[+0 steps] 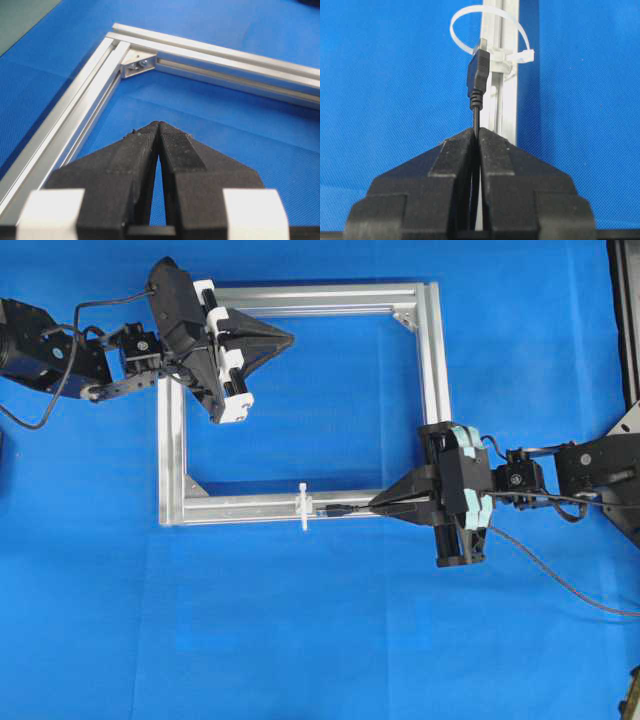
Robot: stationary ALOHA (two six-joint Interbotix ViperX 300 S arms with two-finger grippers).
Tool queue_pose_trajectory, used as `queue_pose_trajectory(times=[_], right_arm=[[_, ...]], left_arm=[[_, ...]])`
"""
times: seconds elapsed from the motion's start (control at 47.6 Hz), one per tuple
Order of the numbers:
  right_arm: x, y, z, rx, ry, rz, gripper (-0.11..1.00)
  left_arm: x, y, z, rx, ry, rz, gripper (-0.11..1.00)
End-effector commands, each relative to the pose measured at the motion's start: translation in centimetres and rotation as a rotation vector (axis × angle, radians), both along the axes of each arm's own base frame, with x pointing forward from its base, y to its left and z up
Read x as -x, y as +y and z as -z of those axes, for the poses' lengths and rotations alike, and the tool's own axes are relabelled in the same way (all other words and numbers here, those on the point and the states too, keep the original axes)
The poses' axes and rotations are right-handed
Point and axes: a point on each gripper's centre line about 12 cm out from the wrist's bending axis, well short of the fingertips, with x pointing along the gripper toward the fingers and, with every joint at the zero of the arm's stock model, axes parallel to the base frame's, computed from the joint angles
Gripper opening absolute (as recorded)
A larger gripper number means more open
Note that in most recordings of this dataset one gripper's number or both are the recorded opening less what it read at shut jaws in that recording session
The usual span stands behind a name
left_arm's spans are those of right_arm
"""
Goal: Insert the wire through the string loop located in the center.
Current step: 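Push the USB plug through the white zip-tie loop with the right gripper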
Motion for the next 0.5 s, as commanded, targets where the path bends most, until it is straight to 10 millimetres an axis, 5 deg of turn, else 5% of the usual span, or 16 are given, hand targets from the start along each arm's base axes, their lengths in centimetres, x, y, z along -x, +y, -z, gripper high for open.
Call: queue_pose_trajectory(times=[0.0,0.483], right_arm=[[-0.3,0.0,-0.8,-0.004,-0.029,0.002,-0.03],[-2.1,0.3,-0.6,-0.005,-0.030,0.001,-0.03]], left_arm=[[-0.2,-0.1,-1.4,-0.015,-0.043,0.004,0.00],[-0.2,-0.1,-1.5,-0.015,-0.045,0.004,0.00]])
